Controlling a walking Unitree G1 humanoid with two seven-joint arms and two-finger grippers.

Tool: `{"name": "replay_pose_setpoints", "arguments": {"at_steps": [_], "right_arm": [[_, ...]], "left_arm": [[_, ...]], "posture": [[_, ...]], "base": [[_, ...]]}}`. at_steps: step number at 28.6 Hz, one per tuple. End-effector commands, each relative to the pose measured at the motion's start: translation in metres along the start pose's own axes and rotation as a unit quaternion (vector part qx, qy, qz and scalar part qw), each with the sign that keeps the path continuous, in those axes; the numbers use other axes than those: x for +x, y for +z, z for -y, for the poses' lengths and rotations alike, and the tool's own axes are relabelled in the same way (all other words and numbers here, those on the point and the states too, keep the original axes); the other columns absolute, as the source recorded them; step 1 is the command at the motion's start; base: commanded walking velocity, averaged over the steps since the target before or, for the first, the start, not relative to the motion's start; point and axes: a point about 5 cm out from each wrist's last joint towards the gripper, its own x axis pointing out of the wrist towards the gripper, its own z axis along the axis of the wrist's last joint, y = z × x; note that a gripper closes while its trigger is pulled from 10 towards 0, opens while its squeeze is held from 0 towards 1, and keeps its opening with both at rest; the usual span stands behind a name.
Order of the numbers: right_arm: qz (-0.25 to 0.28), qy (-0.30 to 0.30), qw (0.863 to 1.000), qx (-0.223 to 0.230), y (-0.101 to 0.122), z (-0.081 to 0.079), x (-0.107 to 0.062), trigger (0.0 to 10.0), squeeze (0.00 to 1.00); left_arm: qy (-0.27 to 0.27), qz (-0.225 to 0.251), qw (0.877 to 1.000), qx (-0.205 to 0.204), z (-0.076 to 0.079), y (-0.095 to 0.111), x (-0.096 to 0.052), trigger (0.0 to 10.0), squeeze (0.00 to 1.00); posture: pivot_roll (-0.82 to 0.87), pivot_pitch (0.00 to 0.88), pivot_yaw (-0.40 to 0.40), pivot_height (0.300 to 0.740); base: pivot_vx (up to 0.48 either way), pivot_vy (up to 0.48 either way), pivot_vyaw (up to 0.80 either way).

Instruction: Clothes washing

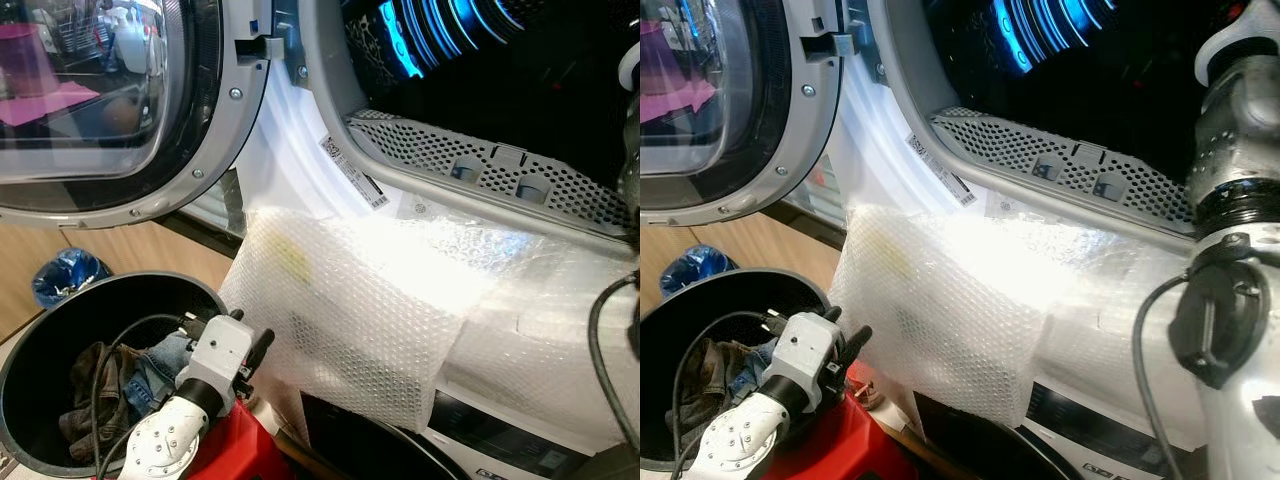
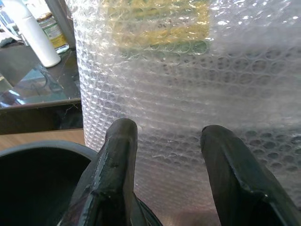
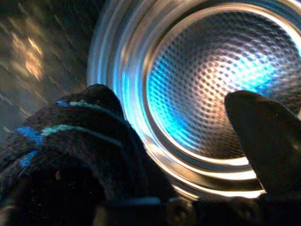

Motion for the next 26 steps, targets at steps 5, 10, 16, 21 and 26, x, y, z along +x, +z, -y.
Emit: {"name": "replay_pose_setpoints", "arguments": {"at_steps": [5,10,16,21,26], "right_arm": [[0.083,0.04,0.985,0.146,0.006,0.012,-0.019,10.0,0.0],[0.091,0.134,0.973,0.167,0.003,-0.009,-0.04,10.0,0.0],[0.069,0.172,0.97,0.155,0.001,-0.019,-0.037,10.0,0.0],[0.015,0.297,0.945,0.132,-0.007,-0.051,-0.033,10.0,0.0],[-0.021,0.018,0.996,0.081,-0.007,-0.023,0.005,10.0,0.0]], "left_arm": [[-0.008,0.008,1.0,-0.02,0.002,0.002,-0.002,10.0,0.0],[-0.013,0.011,1.0,-0.024,0.004,0.002,0.001,10.0,0.0],[-0.018,0.015,0.999,-0.022,0.005,0.004,0.005,10.0,0.0],[-0.014,0.017,1.0,-0.022,0.005,0.004,0.005,10.0,0.0],[-0.008,0.018,1.0,-0.021,0.004,0.004,0.006,10.0,0.0]], "posture": [[0.1,0.11,0.012,0.74],[0.07,0.106,0.018,0.74],[0.08,0.099,0.006,0.74],[0.09,0.09,-0.005,0.74],[0.09,0.08,-0.012,0.74]], "base": [[0.0,0.0,0.0],[0.0,0.0,0.0],[0.0,0.0,0.0],[0.0,0.0,0.0],[0.0,0.0,0.0]]}}
